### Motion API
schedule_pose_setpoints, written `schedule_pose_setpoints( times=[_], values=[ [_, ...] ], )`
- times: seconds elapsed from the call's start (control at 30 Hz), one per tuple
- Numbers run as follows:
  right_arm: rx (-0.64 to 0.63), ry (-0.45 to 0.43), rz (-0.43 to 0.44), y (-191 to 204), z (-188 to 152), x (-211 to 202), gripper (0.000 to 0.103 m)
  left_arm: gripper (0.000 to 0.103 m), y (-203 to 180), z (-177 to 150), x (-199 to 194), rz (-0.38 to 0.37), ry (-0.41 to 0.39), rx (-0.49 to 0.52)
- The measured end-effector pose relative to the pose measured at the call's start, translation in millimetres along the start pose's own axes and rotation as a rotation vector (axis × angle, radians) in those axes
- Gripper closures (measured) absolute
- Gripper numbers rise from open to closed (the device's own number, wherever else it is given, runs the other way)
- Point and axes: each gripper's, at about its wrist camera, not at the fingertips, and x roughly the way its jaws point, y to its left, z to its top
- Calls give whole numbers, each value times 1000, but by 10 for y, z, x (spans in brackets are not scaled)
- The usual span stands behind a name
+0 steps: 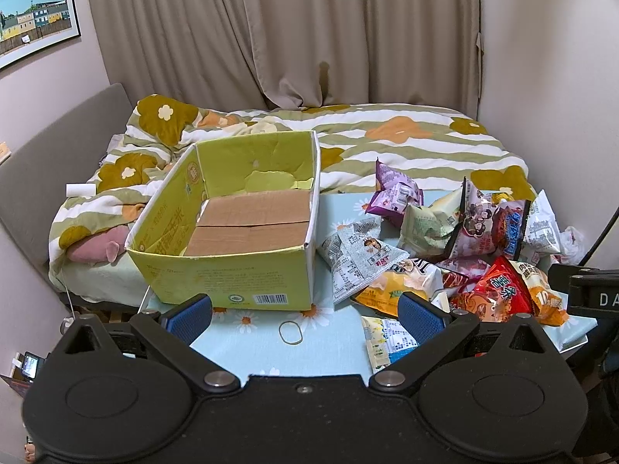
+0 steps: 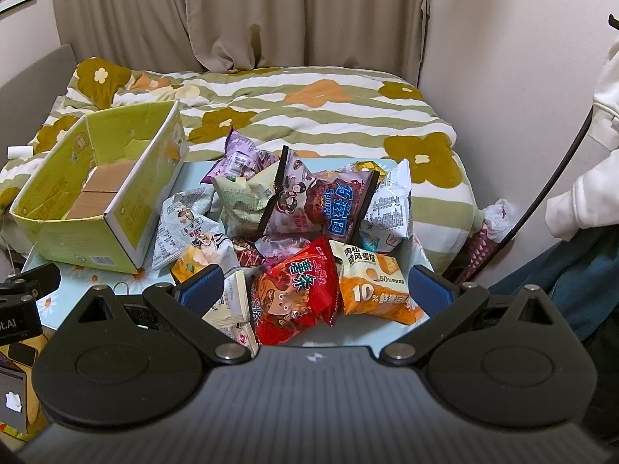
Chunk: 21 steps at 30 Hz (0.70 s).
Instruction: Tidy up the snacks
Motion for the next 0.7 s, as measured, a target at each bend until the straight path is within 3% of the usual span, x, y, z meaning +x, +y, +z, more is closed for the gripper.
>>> schedule_pose_setpoints(
  times=[0.7],
  values=[
    [-2, -4, -2, 48, 3, -26, 0, 0, 8, 23, -41, -15, -5, 1]
  ],
)
